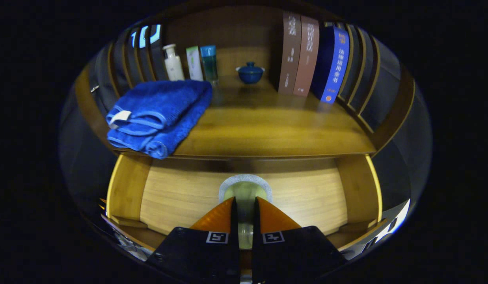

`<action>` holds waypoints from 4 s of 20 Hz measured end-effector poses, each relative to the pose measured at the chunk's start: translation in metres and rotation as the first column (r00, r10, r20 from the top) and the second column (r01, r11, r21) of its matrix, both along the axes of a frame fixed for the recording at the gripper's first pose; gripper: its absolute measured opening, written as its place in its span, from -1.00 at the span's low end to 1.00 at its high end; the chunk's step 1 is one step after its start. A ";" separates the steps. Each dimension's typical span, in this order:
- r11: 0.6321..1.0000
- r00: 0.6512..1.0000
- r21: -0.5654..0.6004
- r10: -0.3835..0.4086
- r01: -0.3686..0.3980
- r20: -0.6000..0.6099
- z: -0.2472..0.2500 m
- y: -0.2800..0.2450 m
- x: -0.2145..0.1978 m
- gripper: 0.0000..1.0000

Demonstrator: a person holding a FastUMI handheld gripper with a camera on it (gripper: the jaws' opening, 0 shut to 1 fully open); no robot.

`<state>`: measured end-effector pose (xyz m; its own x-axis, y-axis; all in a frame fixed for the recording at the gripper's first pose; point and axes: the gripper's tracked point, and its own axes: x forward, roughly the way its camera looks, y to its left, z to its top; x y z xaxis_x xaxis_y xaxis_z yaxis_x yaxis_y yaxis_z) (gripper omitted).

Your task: Pull open the drawer, take out the items inside it, and place them on the countertop above the cabinet.

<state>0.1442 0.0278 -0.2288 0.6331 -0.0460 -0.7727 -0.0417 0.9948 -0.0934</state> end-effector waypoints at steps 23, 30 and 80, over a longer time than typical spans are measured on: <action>1.000 1.000 -0.017 -0.015 0.014 -0.021 0.050 0.006 0.149 -0.67; 1.000 0.999 -0.015 -0.025 0.025 -0.043 0.041 0.005 0.174 -0.60; 0.999 0.782 0.009 0.020 -0.033 0.623 -0.011 0.000 -0.139 1.00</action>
